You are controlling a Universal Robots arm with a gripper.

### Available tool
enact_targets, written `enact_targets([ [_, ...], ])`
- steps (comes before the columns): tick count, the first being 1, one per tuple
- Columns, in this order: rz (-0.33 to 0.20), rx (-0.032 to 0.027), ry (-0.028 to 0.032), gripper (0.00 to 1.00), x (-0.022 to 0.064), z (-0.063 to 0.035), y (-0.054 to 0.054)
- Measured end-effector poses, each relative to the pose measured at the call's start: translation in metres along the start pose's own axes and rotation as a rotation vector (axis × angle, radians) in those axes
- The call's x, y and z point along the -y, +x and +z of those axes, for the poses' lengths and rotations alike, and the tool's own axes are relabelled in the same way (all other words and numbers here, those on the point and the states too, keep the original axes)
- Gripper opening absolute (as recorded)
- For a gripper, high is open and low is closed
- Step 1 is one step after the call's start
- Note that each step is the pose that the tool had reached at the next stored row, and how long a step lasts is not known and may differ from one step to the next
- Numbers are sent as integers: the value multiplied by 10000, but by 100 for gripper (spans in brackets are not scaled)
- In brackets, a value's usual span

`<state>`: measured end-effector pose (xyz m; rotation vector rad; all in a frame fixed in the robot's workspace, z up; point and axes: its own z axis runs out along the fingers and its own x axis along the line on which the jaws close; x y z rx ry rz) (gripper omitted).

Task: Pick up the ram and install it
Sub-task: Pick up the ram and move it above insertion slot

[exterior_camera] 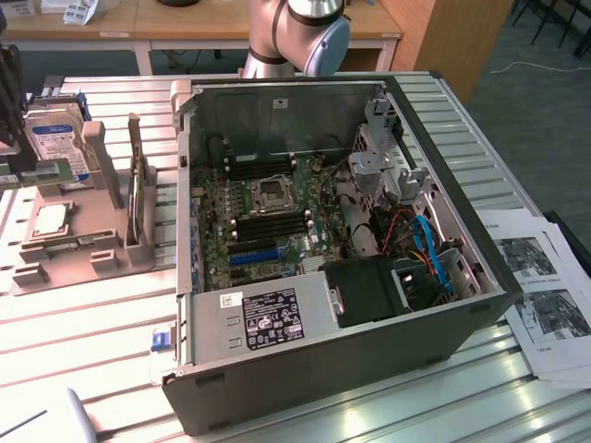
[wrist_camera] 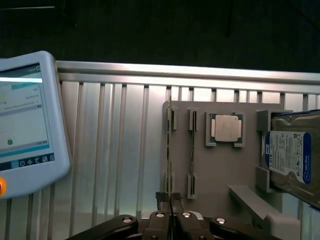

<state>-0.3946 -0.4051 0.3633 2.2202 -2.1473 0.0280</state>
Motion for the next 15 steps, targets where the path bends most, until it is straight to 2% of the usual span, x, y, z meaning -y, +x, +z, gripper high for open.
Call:
enact_targets([
  [7, 2, -101, -3, 12, -5, -223, 11],
  [12, 3, -132, -5, 12, -9, -369, 18],
  [15, 4, -136, -4, 12, -11, -419, 21],
])
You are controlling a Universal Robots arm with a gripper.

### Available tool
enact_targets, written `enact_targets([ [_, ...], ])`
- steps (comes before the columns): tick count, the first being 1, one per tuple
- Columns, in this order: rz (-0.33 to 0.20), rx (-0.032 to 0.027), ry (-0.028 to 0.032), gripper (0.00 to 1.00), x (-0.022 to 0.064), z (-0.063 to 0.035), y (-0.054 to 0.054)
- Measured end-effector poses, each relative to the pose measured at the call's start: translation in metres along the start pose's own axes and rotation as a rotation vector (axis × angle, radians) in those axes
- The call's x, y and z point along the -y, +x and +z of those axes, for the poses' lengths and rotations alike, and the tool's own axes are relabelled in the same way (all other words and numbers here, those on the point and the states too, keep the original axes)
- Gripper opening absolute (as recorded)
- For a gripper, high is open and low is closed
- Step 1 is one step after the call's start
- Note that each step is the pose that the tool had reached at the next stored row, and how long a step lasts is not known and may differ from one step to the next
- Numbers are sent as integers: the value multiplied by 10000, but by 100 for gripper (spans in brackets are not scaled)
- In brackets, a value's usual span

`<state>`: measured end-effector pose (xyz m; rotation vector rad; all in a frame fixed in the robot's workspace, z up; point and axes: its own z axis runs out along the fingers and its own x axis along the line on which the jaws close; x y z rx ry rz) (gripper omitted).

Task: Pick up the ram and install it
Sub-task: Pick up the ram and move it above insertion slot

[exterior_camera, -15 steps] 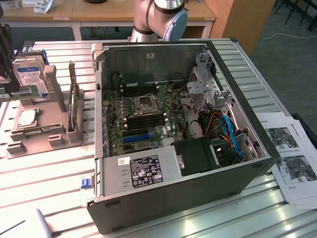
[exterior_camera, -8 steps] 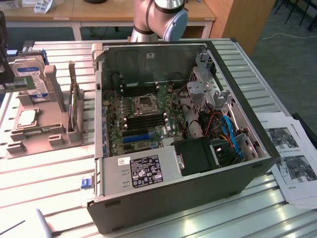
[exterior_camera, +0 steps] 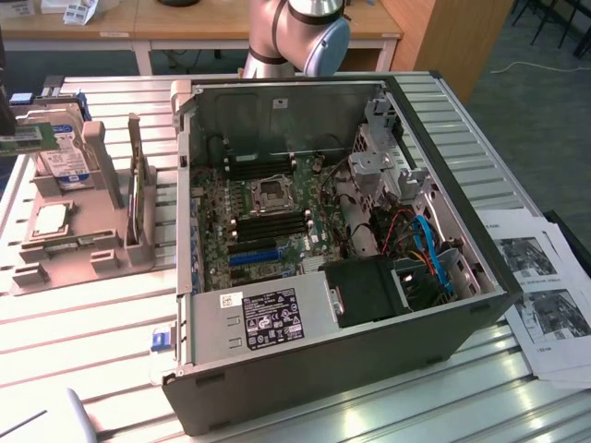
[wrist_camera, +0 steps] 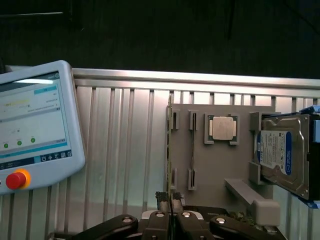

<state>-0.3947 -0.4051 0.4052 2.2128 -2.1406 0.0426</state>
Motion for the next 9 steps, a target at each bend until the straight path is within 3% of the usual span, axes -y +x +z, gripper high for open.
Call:
enact_targets([
  [6, 1, -4, -2, 12, 4, -2, -1],
  [9, 0, -7, -5, 12, 45, -2, 1],
])
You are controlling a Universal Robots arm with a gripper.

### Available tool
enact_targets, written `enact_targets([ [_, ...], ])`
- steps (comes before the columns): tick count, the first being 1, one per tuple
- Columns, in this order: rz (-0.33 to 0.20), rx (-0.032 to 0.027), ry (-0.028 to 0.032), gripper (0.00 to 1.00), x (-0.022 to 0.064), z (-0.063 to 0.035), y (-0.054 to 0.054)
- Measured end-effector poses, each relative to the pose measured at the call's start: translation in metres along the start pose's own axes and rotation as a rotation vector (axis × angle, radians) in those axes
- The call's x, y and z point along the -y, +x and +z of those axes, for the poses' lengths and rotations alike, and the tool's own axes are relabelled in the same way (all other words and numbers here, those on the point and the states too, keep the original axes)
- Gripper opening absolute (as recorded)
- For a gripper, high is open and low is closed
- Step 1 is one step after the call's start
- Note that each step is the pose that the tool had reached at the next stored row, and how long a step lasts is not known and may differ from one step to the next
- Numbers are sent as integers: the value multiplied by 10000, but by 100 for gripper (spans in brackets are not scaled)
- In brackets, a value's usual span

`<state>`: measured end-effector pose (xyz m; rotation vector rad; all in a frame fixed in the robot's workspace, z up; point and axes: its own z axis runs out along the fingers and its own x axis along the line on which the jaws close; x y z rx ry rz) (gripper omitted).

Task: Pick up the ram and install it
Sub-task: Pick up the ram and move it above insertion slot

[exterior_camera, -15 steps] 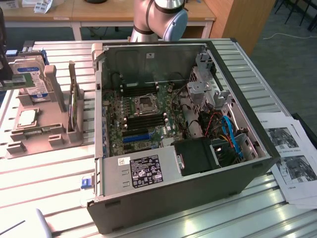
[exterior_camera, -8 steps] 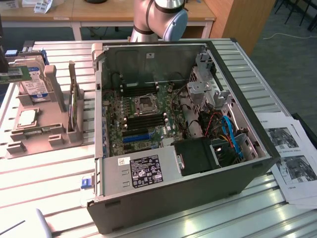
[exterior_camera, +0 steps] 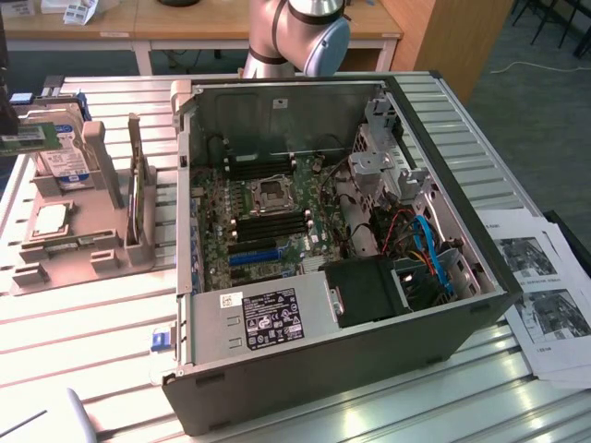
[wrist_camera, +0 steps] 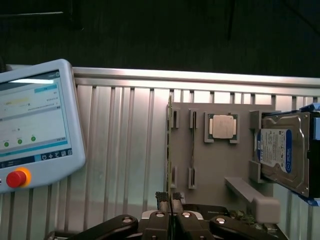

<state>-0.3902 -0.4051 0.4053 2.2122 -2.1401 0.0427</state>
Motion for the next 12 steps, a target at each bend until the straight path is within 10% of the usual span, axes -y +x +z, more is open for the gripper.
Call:
enact_targets([
  [12, -2, 1, -15, 12, 257, -6, 9],
])
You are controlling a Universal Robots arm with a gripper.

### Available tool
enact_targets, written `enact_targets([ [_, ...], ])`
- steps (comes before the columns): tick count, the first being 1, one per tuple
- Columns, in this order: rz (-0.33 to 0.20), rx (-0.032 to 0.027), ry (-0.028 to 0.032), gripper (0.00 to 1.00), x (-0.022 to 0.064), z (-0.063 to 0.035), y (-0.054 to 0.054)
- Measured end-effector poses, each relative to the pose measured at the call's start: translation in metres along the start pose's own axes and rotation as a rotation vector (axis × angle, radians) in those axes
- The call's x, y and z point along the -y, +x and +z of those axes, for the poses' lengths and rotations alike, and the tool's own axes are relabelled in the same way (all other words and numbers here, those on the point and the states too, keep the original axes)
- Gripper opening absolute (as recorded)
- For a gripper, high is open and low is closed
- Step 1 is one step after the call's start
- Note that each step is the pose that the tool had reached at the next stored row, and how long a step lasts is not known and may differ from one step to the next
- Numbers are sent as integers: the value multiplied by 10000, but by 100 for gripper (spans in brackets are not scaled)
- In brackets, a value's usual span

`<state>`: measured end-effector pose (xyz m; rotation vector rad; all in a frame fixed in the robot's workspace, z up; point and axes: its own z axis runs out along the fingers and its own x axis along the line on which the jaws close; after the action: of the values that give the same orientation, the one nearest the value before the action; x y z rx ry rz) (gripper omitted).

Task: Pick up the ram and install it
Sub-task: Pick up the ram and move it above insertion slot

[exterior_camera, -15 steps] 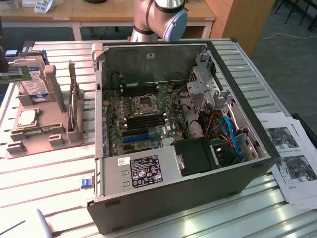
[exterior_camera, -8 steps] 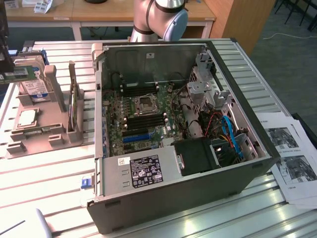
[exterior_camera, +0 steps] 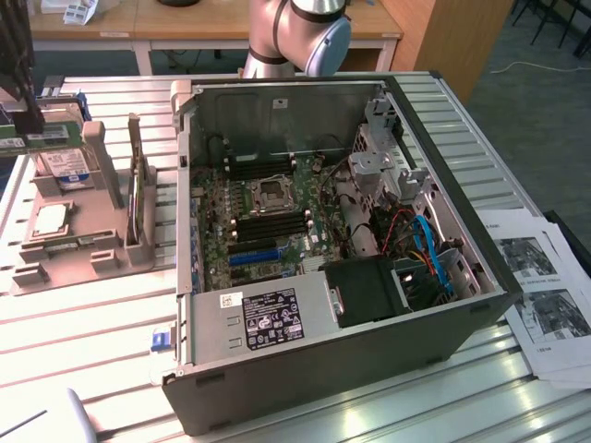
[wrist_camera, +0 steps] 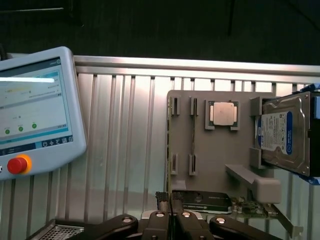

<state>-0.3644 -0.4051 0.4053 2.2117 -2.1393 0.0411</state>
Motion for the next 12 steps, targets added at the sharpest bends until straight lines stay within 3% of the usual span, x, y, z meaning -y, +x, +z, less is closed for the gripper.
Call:
enact_targets([
  [12, -1, 0, -19, 12, 333, -9, 11],
])
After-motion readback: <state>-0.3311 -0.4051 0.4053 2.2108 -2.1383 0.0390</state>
